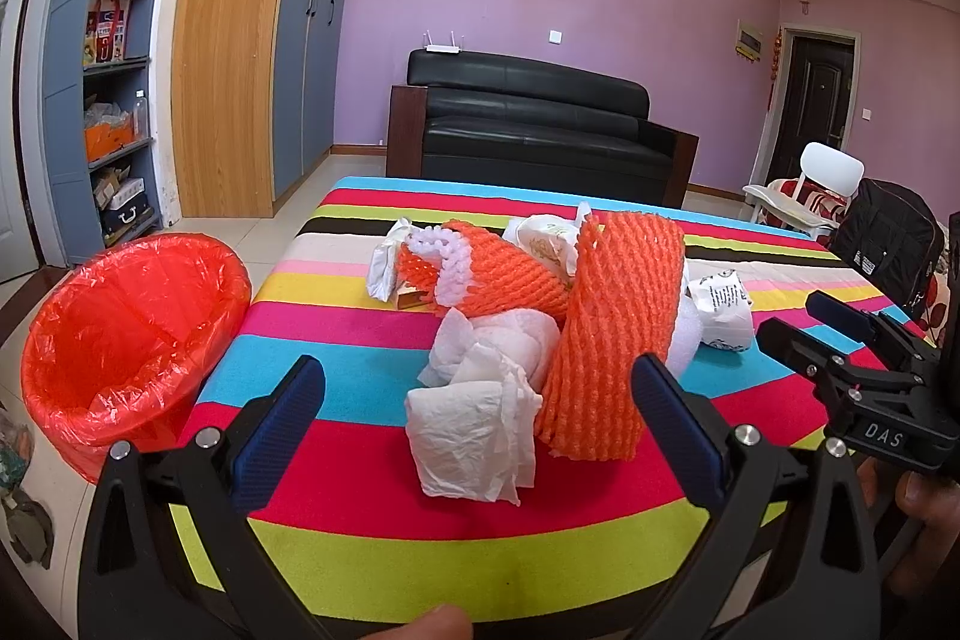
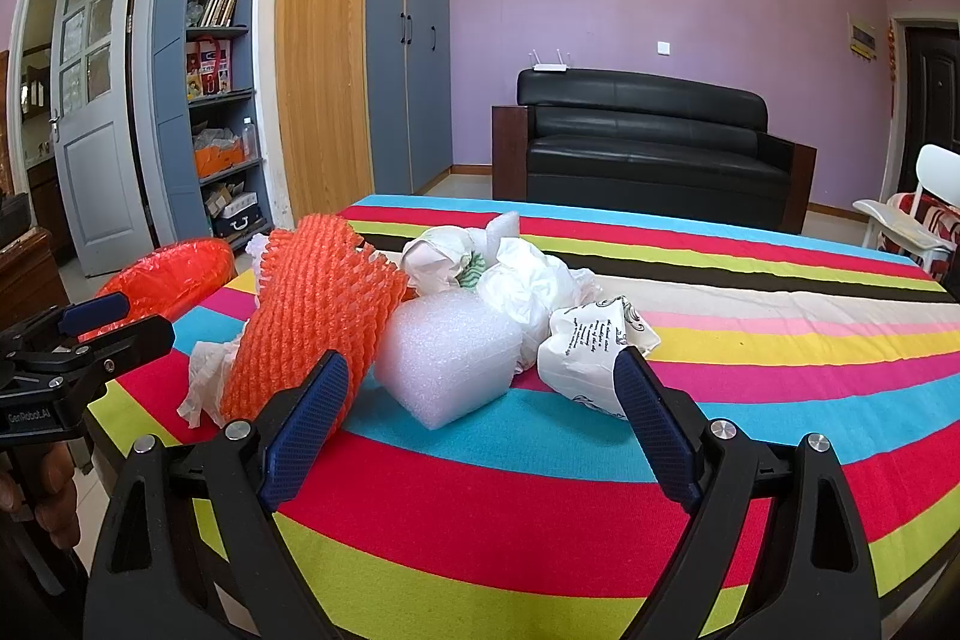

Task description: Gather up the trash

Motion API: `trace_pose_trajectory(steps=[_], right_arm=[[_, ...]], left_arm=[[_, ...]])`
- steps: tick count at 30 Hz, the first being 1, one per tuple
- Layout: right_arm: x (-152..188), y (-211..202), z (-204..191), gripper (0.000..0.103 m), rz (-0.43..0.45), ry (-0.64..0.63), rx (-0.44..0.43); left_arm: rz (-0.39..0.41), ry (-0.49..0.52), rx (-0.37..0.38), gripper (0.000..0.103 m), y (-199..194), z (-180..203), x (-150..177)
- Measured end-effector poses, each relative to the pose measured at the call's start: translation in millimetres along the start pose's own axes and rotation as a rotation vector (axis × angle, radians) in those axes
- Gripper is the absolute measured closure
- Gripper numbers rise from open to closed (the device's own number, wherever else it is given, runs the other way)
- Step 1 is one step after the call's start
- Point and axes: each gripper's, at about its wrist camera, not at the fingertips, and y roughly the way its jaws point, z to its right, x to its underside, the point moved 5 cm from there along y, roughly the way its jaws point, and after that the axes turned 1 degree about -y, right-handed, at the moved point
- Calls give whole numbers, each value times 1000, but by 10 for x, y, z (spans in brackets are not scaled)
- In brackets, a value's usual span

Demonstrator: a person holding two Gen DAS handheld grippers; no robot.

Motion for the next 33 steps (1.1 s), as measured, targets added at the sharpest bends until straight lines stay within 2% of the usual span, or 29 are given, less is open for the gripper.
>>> trace_pose_trajectory(steps=[33], right_arm=[[3,-4,5,19,-1,0,-1]], left_arm=[[-1,2,0,4,1,5,2]])
